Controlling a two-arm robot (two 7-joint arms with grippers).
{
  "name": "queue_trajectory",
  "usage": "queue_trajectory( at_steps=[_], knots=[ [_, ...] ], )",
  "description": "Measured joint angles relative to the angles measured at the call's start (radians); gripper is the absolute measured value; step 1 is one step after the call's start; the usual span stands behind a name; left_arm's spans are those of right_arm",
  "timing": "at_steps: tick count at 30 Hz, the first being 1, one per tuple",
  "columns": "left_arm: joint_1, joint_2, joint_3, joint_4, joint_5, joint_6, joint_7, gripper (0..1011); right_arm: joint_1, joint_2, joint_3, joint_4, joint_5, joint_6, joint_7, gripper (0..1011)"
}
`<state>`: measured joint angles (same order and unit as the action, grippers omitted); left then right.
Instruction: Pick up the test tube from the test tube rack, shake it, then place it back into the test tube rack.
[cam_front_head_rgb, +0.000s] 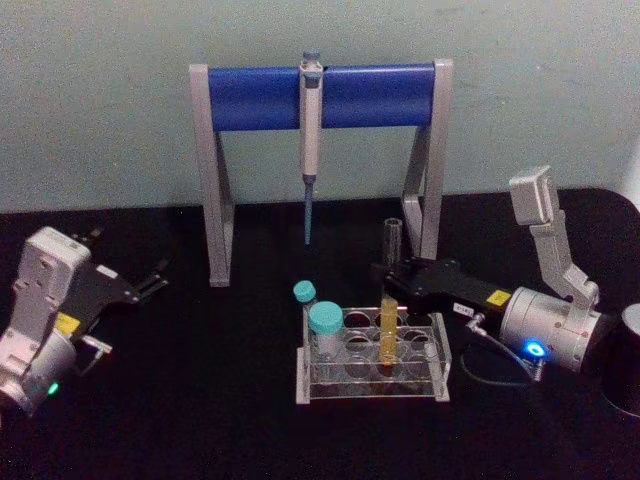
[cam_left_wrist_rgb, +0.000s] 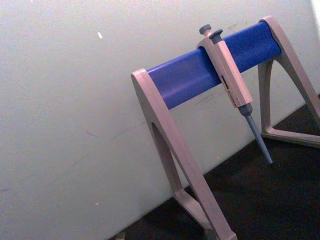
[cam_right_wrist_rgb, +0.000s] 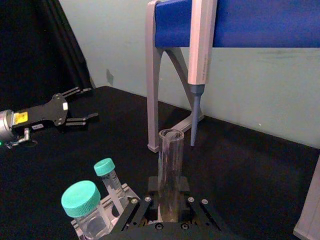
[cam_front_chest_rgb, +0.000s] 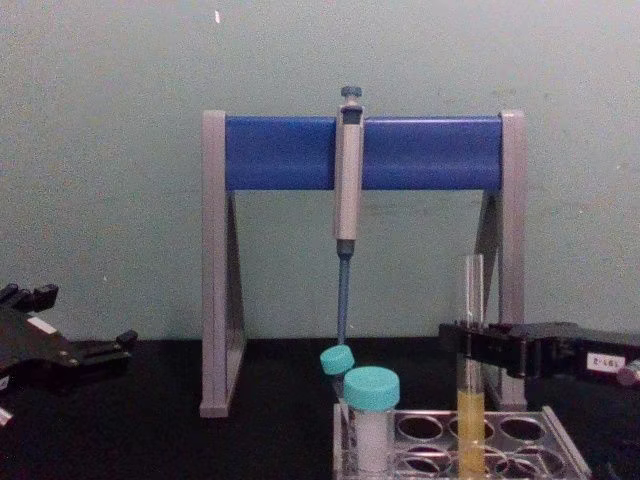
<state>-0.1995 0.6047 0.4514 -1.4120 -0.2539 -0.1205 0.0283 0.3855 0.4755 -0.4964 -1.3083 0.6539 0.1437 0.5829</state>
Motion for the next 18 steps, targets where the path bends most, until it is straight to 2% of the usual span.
queue_trajectory(
  at_steps=[7, 13, 18],
  knots=[
    [0.0, 0.0, 0.0, 0.0, 0.0, 0.0, 0.0, 1010, 0.0, 0.0, 0.0, 0.0, 0.0, 0.0, 0.0, 223],
    [0.0, 0.0, 0.0, 0.0, 0.0, 0.0, 0.0, 1010, -0.008, 0.0, 0.001, -0.002, 0.001, -0.043, 0.008, 223],
    [0.0, 0.0, 0.0, 0.0, 0.0, 0.0, 0.0, 1010, -0.022, 0.008, 0.002, -0.027, -0.023, -0.091, 0.008, 223]
  ],
)
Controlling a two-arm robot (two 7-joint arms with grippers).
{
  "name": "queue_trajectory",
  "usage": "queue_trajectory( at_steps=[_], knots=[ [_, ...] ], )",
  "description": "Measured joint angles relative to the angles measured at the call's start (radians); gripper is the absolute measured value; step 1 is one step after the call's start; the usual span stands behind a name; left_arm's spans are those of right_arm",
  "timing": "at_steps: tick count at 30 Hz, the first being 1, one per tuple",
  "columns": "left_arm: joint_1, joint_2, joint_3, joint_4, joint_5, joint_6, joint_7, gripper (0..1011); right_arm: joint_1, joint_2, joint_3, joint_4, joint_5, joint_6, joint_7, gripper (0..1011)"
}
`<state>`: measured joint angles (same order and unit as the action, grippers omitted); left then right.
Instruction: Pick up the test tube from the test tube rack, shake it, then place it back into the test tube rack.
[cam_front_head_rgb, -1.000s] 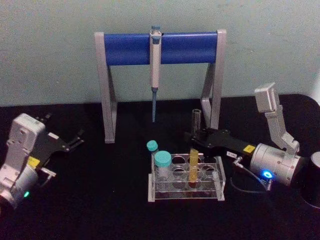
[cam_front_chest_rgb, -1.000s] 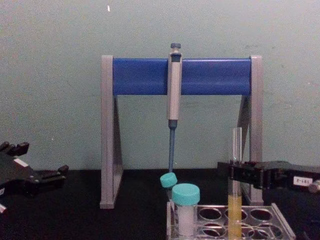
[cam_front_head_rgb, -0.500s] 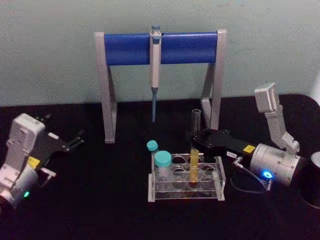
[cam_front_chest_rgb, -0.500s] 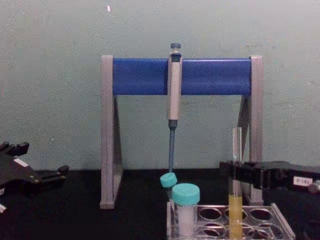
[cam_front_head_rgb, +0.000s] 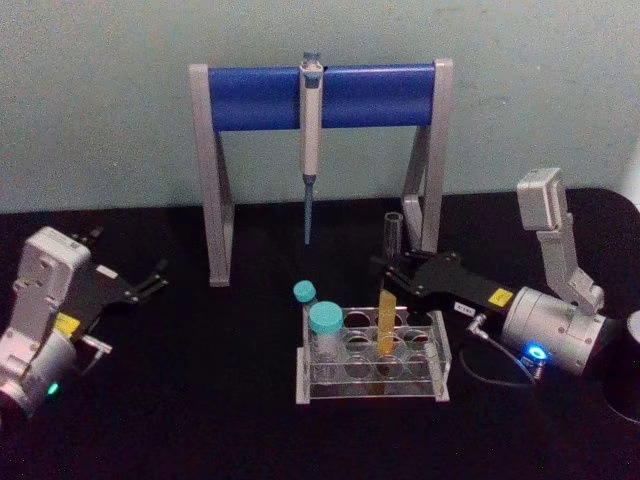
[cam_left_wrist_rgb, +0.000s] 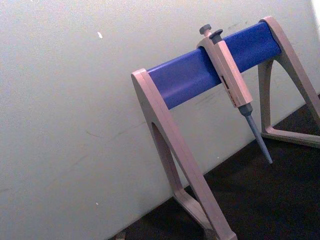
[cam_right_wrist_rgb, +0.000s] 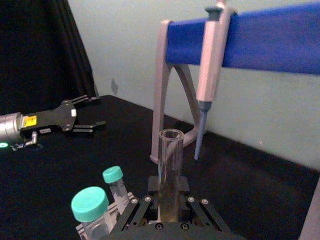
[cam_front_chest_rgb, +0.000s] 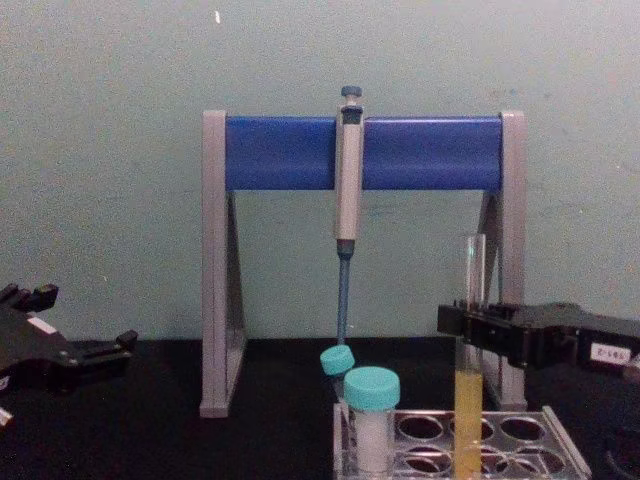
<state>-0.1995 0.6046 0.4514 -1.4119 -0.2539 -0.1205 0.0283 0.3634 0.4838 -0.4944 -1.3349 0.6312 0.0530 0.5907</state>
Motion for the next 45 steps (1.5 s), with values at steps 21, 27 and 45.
queue_trajectory(
  at_steps=[21, 27, 45],
  knots=[
    [0.0, 0.0, 0.0, 0.0, 0.0, 0.0, 0.0, 1010, -0.044, 0.027, 0.061, -0.163, -0.087, -0.098, -0.034, 223],
    [0.0, 0.0, 0.0, 0.0, 0.0, 0.0, 0.0, 1010, -0.029, 0.013, 0.063, -0.152, -0.091, -0.103, -0.026, 223],
    [0.0, 0.0, 0.0, 0.0, 0.0, 0.0, 0.0, 1010, -0.039, 0.008, 0.098, -0.14, -0.116, -0.112, -0.069, 223]
  ],
)
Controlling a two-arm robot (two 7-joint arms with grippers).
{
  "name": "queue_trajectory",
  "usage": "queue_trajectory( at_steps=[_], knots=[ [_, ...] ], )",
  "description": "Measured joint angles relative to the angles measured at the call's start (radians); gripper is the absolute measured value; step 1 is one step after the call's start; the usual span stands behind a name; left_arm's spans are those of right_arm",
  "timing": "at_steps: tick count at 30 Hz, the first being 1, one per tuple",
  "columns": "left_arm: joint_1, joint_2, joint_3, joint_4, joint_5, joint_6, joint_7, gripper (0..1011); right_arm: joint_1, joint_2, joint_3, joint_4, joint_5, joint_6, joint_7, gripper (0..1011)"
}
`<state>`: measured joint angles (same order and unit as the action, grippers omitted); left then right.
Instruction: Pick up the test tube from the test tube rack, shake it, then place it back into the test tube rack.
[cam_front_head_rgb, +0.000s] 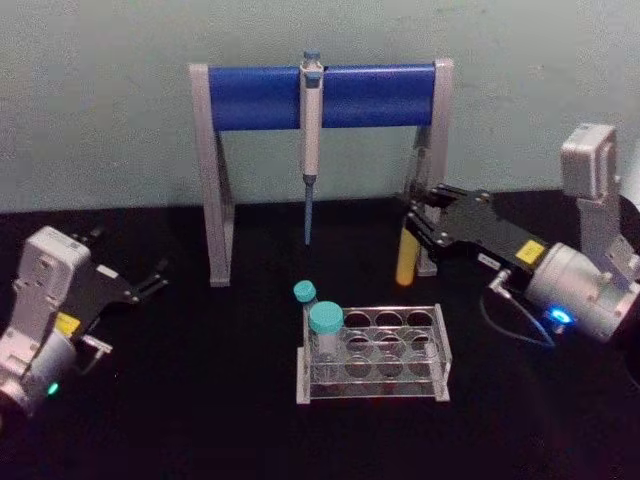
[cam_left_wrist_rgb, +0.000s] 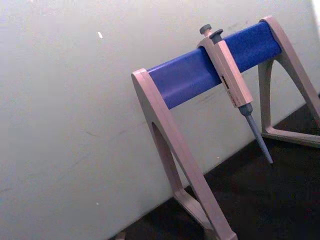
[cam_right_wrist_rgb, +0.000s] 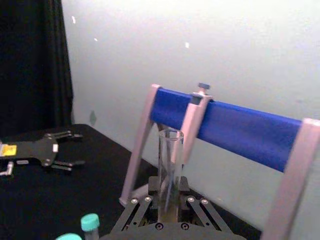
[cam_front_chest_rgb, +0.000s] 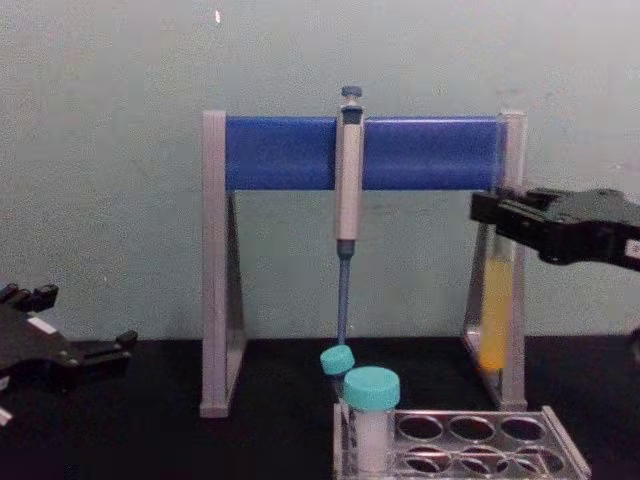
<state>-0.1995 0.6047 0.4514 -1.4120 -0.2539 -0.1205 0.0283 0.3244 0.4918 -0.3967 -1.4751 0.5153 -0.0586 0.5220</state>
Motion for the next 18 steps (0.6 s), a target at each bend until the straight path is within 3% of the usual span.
queue_trajectory(
  at_steps=[9, 14, 18],
  knots=[
    [0.0, 0.0, 0.0, 0.0, 0.0, 0.0, 0.0, 1010, -0.08, 0.053, 0.027, -0.099, 0.001, 0.054, -0.009, 223],
    [0.0, 0.0, 0.0, 0.0, 0.0, 0.0, 0.0, 1010, -0.095, 0.069, 0.016, -0.13, 0.012, 0.078, 0.016, 223],
    [0.0, 0.0, 0.0, 0.0, 0.0, 0.0, 0.0, 1010, -0.078, 0.058, -0.005, -0.118, 0.041, 0.078, 0.062, 223]
  ],
)
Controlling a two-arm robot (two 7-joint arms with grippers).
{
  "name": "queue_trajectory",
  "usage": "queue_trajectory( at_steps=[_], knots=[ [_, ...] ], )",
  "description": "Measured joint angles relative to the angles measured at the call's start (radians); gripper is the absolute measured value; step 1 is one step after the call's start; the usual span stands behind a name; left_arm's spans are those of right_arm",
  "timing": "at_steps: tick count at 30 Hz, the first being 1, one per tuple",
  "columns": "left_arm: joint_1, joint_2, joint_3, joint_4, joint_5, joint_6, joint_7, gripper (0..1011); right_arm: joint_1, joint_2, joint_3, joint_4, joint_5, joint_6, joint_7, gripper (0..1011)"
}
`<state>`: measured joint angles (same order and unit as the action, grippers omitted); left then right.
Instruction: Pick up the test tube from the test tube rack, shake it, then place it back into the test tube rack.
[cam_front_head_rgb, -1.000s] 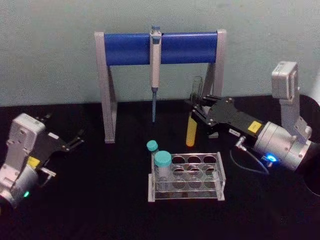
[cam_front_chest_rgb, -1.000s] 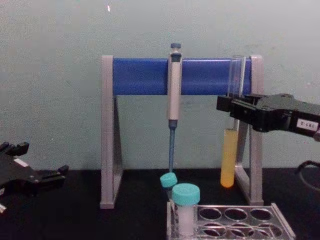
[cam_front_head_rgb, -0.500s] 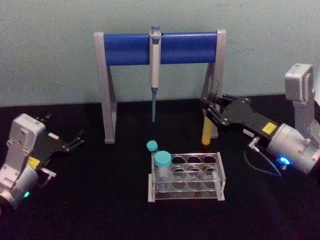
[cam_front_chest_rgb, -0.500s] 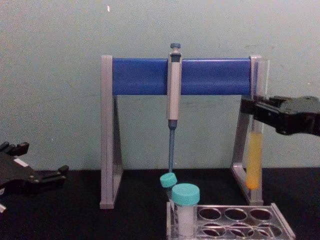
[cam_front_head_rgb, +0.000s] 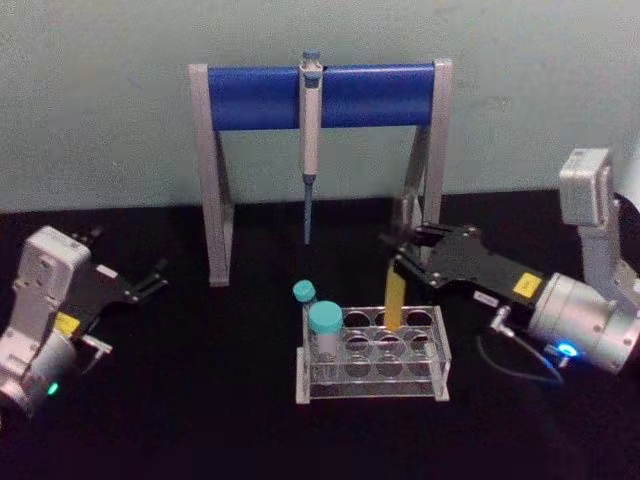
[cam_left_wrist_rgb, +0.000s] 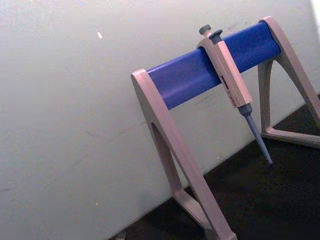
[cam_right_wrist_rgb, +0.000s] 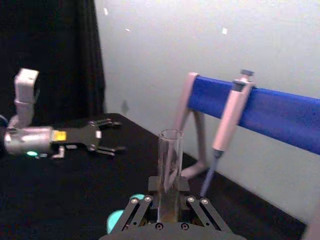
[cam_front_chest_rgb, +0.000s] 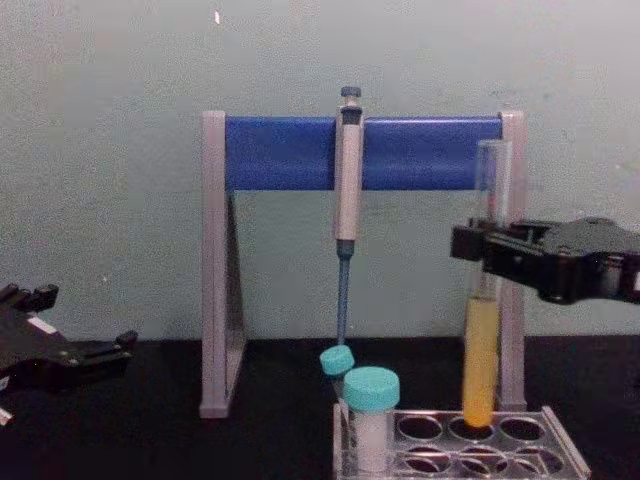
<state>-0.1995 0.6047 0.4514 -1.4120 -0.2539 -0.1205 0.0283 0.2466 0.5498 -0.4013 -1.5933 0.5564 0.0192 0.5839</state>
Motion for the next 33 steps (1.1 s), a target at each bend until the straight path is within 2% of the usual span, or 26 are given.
queue_trajectory(
  at_steps=[4, 9, 16, 20, 27, 33],
  knots=[
    [0.0, 0.0, 0.0, 0.0, 0.0, 0.0, 0.0, 1010, 0.036, -0.026, -0.022, 0.045, 0.015, -0.019, 0.028, 223],
    [0.0, 0.0, 0.0, 0.0, 0.0, 0.0, 0.0, 1010, 0.073, -0.06, -0.034, 0.101, 0.016, -0.058, 0.03, 223],
    [0.0, 0.0, 0.0, 0.0, 0.0, 0.0, 0.0, 1010, 0.094, -0.1, -0.019, 0.154, -0.032, -0.123, -0.041, 223],
    [0.0, 0.0, 0.0, 0.0, 0.0, 0.0, 0.0, 1009, 0.089, -0.106, -0.006, 0.155, -0.05, -0.126, -0.067, 223],
    [0.0, 0.0, 0.0, 0.0, 0.0, 0.0, 0.0, 1010, 0.078, -0.111, 0.012, 0.147, -0.063, -0.121, -0.077, 223],
    [0.0, 0.0, 0.0, 0.0, 0.0, 0.0, 0.0, 1010, 0.06, -0.1, 0.027, 0.126, -0.072, -0.102, -0.087, 223]
  ],
)
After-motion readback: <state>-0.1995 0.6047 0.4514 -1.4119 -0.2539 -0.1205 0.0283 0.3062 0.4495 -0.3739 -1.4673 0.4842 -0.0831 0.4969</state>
